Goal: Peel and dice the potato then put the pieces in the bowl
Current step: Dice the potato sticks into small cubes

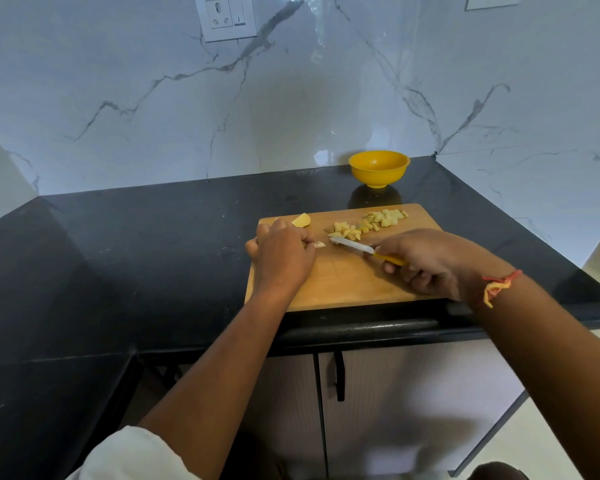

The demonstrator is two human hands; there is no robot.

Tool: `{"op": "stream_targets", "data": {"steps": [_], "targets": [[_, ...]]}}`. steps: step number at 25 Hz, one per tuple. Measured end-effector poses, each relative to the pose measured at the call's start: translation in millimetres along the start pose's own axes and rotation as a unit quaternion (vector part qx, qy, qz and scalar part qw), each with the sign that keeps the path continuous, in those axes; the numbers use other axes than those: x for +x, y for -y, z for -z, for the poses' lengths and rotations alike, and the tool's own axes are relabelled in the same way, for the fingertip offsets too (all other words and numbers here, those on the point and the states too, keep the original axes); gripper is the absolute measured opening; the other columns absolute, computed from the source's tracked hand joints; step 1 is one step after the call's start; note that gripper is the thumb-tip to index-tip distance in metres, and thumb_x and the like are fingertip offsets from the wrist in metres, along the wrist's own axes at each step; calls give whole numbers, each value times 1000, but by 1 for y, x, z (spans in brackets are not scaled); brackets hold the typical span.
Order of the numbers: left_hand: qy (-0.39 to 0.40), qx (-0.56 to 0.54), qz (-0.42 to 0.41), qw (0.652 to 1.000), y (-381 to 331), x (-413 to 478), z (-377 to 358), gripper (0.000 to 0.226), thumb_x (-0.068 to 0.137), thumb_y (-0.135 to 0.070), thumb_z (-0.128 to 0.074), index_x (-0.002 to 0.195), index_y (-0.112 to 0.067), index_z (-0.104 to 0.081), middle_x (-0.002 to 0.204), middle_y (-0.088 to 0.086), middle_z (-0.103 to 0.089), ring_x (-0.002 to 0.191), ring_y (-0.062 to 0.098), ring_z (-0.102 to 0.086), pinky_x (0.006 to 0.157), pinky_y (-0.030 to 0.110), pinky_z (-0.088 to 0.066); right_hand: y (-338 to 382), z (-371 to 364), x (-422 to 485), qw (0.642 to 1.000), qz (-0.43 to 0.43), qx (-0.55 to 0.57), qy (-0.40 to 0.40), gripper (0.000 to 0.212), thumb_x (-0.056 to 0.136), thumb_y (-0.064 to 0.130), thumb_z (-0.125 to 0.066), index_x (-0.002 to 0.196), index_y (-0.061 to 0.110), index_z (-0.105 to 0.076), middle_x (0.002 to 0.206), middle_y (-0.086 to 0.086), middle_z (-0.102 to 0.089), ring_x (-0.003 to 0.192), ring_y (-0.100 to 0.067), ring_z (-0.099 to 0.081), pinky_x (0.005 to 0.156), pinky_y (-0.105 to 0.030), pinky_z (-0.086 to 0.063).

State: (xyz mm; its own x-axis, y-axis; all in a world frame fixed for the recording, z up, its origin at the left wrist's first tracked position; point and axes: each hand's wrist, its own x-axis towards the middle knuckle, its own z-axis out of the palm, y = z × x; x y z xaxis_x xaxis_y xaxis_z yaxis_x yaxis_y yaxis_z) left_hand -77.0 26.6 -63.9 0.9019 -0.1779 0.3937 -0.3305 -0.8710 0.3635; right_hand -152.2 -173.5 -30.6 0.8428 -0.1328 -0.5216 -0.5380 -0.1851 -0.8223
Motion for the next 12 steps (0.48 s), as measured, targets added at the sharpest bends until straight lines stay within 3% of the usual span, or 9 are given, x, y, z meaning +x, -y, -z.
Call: {"op": "stream_targets", "data": {"steps": [3,6,8,12], "targets": [[4,4,0,1000,-1,1,0,17,96,-37,-62,108,-37,-74,127,-7,-58,122,21,-40,88,36,-26,-3,14,5,999,-11,2,32,28,98,37,-54,116,17,-59,69,2,-40,42,-5,-29,31,-14,-23],[3,10,-5,1000,-2,2,-1,18,96,-37,-61,109,-39,-74,126,-6,-58,121,21,-41,87,36,-25,-4,18,-2,1000,5,-7,18,33,97,35,-55,113,8,-64,67,1,-40,41,-6,-28,31,-14,-22],[-3,11,-6,1000,-3,2,-1,17,96,-37,-61,108,-38,-74,125,-7,-58,120,21,-41,86,35,-24,-3,10,-11,999,44,-11,-29,38,99,31,-54,121,3,-67,70,-2,-48,45,-7,-30,35,-16,-24],[-9,13,0,1000,-3,2,-2,15,95,-38,-62,102,-33,-75,121,-6,-60,119,21,-42,86,36,-26,2,-28,-27,957,181,-176,-140,27,102,29,-49,120,24,-70,78,2,-63,61,-10,-50,53,-24,-40]]}}
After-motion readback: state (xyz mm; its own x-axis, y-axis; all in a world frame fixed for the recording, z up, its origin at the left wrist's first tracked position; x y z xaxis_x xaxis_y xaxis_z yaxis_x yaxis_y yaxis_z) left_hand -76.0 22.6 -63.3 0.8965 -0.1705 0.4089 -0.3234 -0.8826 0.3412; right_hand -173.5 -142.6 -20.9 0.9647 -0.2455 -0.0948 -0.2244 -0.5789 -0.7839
